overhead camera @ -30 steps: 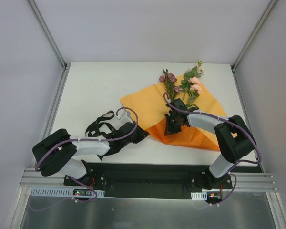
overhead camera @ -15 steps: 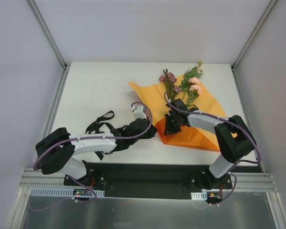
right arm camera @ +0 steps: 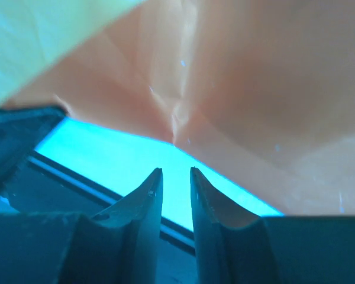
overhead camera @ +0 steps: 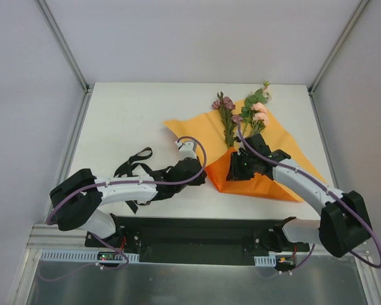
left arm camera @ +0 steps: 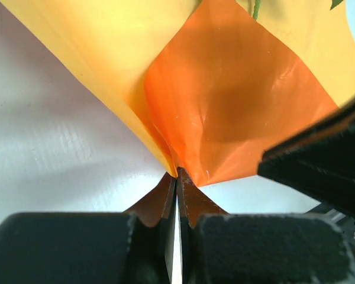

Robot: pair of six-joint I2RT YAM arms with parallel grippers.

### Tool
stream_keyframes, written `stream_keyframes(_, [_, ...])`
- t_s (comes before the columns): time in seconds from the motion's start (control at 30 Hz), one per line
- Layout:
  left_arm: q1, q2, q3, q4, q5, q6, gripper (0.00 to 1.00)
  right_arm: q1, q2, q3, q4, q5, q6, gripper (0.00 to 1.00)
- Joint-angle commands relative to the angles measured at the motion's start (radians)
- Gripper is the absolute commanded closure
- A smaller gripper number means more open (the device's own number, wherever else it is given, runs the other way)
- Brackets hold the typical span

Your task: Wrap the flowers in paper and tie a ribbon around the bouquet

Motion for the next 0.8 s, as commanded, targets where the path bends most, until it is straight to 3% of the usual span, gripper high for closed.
stream_keyframes(0.0, [-0.008, -0.027, 0.031, -0.016, -0.021, 0.026, 1.00, 0.001, -0.142, -0.119, -0.120, 0.037, 0.009, 0.75])
stream_keyframes(0.17, [-0.008, -0.016, 0.040, -0.007, -0.005, 0.038, 1.00, -0.021, -0.262, -0.239, -0.126, 0.114, 0.050, 0.87])
stream_keyframes(0.27, [-0.008, -0.011, 0.053, 0.000, 0.008, 0.053, 1.00, -0.066, -0.288, -0.221, -0.130, 0.174, 0.078, 0.93])
stream_keyframes(0.57, [-0.008, 0.042, 0.136, 0.016, 0.148, 0.144, 1.00, -0.153, -0.114, -0.181, 0.017, 0.163, 0.042, 0.99])
stream_keyframes(0.77, [-0.008, 0.145, 0.253, 0.028, 0.307, 0.202, 1.00, -0.164, -0.058, -0.136, 0.017, 0.192, 0.033, 0.99])
